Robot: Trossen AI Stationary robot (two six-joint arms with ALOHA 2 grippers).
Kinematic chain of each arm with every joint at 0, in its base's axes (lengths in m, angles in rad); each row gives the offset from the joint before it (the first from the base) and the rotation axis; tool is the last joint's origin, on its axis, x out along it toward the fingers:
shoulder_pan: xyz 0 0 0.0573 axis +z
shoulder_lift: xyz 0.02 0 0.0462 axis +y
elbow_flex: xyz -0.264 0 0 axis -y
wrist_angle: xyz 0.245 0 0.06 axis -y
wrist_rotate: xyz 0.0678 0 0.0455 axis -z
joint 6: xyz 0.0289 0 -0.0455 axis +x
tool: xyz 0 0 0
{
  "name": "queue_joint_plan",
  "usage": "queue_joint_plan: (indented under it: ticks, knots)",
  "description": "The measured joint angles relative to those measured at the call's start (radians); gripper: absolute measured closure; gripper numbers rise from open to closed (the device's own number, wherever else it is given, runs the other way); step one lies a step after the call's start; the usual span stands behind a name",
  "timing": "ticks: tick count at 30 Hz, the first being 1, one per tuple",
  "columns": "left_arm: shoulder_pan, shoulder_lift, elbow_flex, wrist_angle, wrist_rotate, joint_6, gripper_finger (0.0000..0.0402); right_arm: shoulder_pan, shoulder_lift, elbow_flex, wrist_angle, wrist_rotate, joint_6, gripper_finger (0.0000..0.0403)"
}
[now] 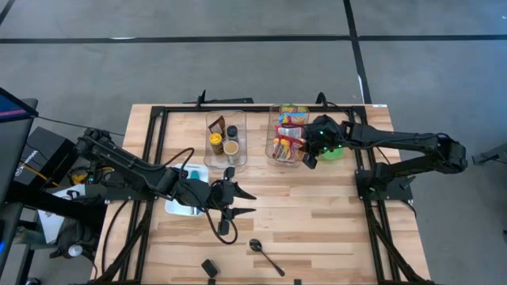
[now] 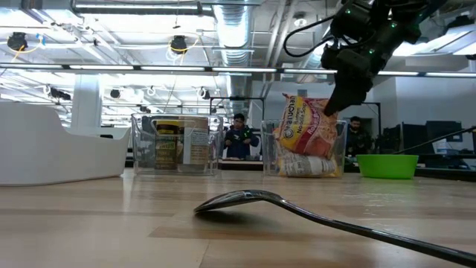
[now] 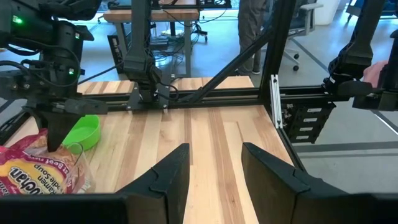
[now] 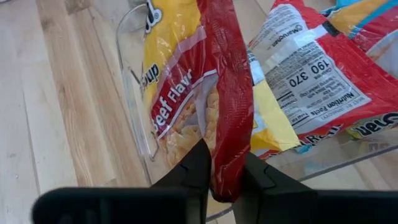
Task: Pick & Place Food Item
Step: Put the dark red noodle pack into the right transparent bin
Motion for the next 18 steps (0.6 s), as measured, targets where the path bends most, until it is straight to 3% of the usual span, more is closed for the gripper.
queue_joint_plan:
  ticks: [8,18]
  knots:
    - [0.0,0.0,0.0,0.0,0.0,0.0,0.0262,0.001,-0.001,0.0,0.002,0.023,-0.005,0.0317]
    - [0.0,0.0,0.0,0.0,0.0,0.0,0.0262,-0.007,-0.001,0.0,0.018,0.105,0.019,0.0208]
